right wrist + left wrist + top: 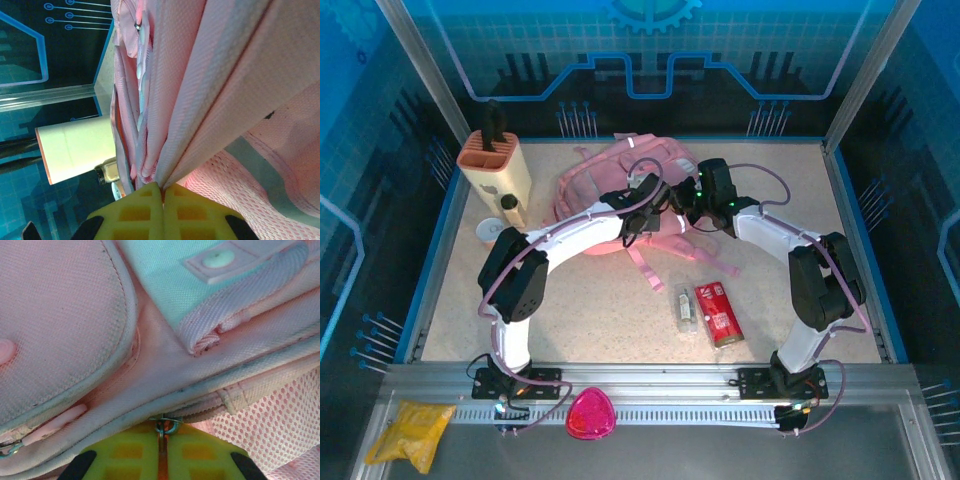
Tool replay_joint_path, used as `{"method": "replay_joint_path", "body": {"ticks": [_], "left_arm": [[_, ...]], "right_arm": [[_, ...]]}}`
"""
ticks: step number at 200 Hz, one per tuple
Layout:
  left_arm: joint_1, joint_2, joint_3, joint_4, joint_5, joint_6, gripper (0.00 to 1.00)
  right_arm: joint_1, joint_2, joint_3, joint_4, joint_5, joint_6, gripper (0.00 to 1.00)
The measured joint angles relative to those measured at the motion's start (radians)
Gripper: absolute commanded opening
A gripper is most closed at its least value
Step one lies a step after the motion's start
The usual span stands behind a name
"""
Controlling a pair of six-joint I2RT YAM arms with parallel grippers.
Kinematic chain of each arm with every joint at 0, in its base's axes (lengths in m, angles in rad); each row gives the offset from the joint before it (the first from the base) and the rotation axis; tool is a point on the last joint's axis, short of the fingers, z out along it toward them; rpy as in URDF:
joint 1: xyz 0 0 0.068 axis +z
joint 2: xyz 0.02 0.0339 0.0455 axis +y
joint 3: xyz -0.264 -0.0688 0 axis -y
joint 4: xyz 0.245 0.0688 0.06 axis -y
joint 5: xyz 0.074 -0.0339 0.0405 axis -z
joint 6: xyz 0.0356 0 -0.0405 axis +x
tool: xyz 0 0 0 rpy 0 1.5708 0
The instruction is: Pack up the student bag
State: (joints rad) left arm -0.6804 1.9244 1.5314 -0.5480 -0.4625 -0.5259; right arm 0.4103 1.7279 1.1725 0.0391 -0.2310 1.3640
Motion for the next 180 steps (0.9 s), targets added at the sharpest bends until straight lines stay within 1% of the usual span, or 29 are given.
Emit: {"method": "replay_joint_path", "body": {"ticks": [14, 40, 64, 103, 121, 137, 151, 158, 180], "left_arm": [[0.002, 0.0, 0.0, -0.001, 0.008, 0.0, 0.0], [0.005, -0.008, -0.011, 0.005, 0.011, 0.0, 0.0], [0.019, -0.076, -0.103, 0.027, 0.049, 0.0, 0.0], [0.076, -0.221, -0.282, -0.005, 0.041, 0.001, 0.0], [0.097, -0.25, -0.32, -0.027, 0.042, 0.001, 0.0], [0.102, -0.254, -0.327, -0.03, 0.05, 0.001, 0.0], [0.102, -0.255, -0.327, -0.023, 0.059, 0.001, 0.0], [0.102, -0.255, -0.327, -0.022, 0.061, 0.001, 0.0], [0.102, -0.256, -0.327, -0.023, 0.068, 0.001, 0.0]], "right_arm": [[0.0, 0.0, 0.0, 0.0, 0.0, -0.006, 0.0], [-0.003, 0.0, 0.0, -0.002, -0.007, -0.027, 0.0], [-0.02, -0.004, 0.0, -0.013, -0.032, -0.058, 0.0], [-0.095, -0.018, 0.026, -0.008, -0.08, -0.084, 0.0], [-0.113, -0.018, 0.05, -0.007, -0.095, -0.097, 0.0], [-0.1, -0.019, 0.061, -0.013, -0.095, -0.113, 0.0], [-0.069, -0.02, 0.056, -0.024, -0.094, -0.12, 0.12], [-0.049, -0.024, 0.043, -0.022, -0.095, -0.117, 0.16], [0.027, -0.051, -0.021, -0.024, -0.092, -0.106, 0.38]]}}
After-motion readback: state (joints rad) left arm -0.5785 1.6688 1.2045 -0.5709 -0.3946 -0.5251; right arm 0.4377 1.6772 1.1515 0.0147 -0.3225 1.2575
